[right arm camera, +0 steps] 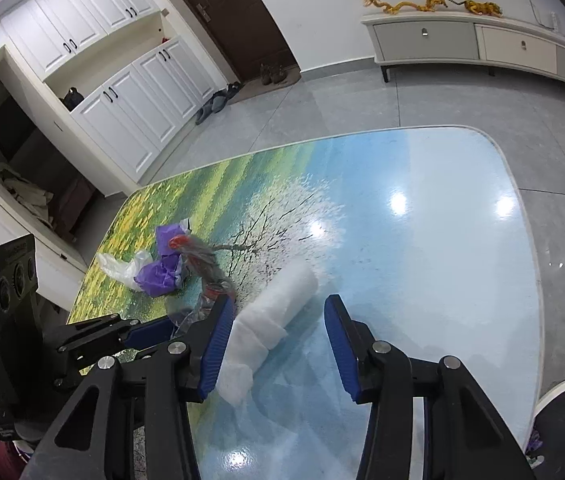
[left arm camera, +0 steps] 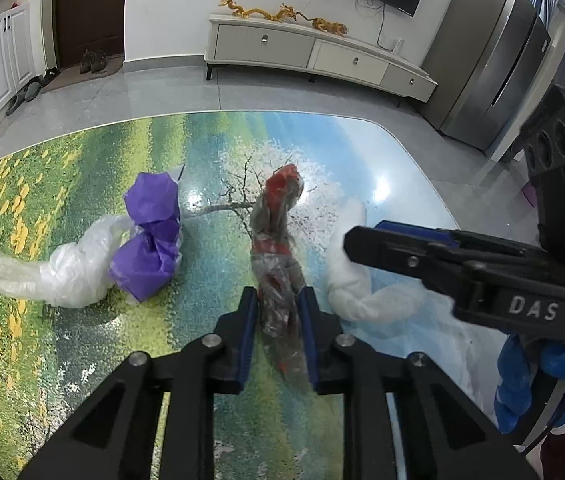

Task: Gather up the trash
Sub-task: 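Grasp the red-clear wrapper with the left tool while the right tool grasps the white plastic bag, then carry both items over the bin and open both tools to drop them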

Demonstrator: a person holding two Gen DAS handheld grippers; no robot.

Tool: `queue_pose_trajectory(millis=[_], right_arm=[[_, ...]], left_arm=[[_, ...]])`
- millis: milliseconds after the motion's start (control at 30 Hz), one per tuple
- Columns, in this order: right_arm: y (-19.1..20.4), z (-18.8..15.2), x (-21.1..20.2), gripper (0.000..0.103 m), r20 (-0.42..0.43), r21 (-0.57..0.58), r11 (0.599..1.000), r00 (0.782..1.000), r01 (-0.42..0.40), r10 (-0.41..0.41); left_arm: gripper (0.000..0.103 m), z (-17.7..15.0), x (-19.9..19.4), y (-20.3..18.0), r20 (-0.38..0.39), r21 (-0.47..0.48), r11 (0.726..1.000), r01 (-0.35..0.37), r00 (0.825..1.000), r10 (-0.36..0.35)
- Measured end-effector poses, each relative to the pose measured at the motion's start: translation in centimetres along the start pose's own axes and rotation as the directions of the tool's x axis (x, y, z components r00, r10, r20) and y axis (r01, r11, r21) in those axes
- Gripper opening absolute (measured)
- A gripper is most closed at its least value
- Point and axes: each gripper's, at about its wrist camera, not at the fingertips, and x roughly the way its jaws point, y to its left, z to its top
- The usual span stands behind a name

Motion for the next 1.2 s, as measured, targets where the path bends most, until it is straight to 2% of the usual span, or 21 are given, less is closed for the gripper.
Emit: queue_pose_trajectory(millis=[100,333,433,667,867,1200], right_arm=[[0.0,-0.1,0.7,0.040,-0.021,0.008,1.000,1.000,-0.007,0.007],[0.1,-0.3,0.7,0.014,-0.028,0.034,0.998,0.998,-0.055,0.056],[0.6,-0.9,-0.1,0.008,-0.014,0.031,0.997,0.998,-0.064,0.065],[2.3,-2.5,-3.7,0.007,0.042,0.019,0.995,0.995,-0.095,0.094],[4.5,-3.6,-8.6,0.007,0.122,-0.015,0.995,0.988,-0.098,0.099],[5.7,-4.9,-19.2,0.007,0.300,-0.064,0.995,0.950,-0.071,0.087]], left_arm=[[0.014,-0.2,-0.1,-0.1,0.003,0.000,1.000,0.002,1.000,-0.002],[0.010,-1.2,-1.3,0.3,0.015,-0.041,0.999,0.001,1.000,-0.001],[0.009,-1.6,-2.4,0.1,0.029,-0.041,0.999,-0.003,1.000,0.004],[0.009,-3.1,-6.5,-0.9,0.077,-0.027,1.000,-0.014,0.997,0.016],[0.009,-3.6,-11.0,-2.5,0.139,-0.008,1.000,-0.030,0.990,0.031],[0.009,-2.5,-17.5,-8.6,0.246,0.085,0.996,-0.027,0.969,0.006]])
